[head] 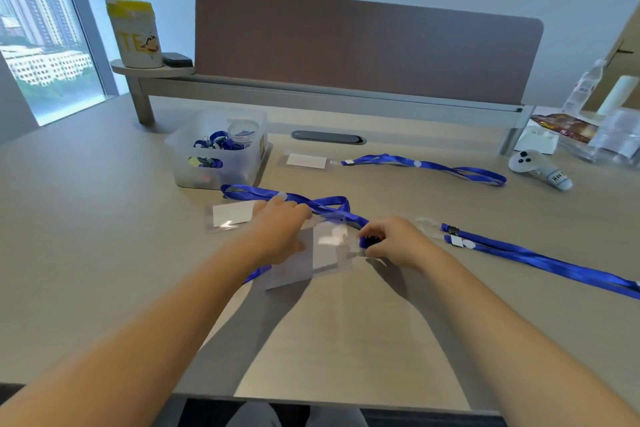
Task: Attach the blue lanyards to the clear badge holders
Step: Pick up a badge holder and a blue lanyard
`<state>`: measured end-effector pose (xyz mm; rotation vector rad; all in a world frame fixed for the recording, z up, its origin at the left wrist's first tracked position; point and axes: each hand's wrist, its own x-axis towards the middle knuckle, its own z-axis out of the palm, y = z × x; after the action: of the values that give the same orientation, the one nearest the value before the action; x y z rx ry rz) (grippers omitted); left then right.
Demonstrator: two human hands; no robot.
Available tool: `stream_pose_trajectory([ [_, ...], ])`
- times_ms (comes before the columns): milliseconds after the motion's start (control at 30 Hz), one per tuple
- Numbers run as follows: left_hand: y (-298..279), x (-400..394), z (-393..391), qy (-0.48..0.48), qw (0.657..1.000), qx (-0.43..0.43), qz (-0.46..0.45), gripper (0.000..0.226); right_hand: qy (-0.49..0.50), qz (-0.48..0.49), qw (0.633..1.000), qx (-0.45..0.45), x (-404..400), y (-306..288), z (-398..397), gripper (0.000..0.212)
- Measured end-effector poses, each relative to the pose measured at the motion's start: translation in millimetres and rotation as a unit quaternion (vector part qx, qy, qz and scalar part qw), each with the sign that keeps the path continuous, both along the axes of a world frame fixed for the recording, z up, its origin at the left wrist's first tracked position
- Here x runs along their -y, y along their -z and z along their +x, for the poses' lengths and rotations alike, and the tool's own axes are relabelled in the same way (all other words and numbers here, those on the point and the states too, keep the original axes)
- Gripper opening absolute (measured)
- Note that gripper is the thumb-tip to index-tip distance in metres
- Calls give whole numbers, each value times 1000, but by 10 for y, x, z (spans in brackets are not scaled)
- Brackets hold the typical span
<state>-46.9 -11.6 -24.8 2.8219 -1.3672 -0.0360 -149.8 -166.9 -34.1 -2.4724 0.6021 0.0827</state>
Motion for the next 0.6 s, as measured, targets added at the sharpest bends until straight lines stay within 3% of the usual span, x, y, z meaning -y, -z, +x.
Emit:
stream_pose_trajectory([
  [100, -161, -27, 6, -6, 997, -37, -74, 31, 15, 4, 999, 37, -18, -34, -8, 20],
  [300, -428, -107, 134, -66, 974, -46, -210, 29, 2, 113, 983, 147, -104, -310, 23, 21],
  [433, -426, -112, 223, -122, 917, -173, -339, 27, -4, 178, 967, 180, -211, -506, 70, 19],
  [533, -394, -97, 252, -158, 867, -279, -381, 26, 18, 237, 954, 184, -251, -600, 106, 16],
  [600, -360, -88, 245, -169, 852, -304, -392, 28, 36, 273, 943, 187, -271, -628, 136, 14],
])
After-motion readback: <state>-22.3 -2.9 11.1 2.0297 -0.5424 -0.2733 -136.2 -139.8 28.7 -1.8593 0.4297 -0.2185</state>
